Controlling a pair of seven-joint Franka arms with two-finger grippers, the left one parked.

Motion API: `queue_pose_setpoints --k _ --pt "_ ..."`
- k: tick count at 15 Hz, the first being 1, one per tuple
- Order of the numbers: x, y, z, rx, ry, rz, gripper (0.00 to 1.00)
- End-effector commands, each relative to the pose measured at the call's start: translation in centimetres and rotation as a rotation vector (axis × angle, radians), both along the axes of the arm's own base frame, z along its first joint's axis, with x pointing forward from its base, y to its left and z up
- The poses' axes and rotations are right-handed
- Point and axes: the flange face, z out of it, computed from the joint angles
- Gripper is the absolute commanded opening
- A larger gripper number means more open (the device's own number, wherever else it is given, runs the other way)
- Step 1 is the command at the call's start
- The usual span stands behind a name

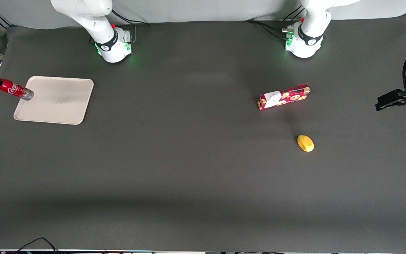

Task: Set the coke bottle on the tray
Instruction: 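Lift the bottle and carry it over the white tray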

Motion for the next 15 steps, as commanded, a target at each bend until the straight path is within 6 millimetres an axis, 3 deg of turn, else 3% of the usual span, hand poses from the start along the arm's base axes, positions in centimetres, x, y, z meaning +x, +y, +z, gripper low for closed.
queue_pose_setpoints --k 1,5,8,11,15 --pt "-3.6 -2.6 -2.8 -0.049 -0.032 0.11 0.0" --pt "-4.8 -3.6 -6.3 -0.104 -0.049 0.149 0.0" --pt "-6.1 -6.0 -8.4 -0.133 -0.062 0.189 0.0" --pt "-6.5 -6.0 -10.2 -0.149 -0.079 0.192 0.0" --pt "-8.1 -7.4 -11.5 -0.134 -0.091 0.192 0.0"
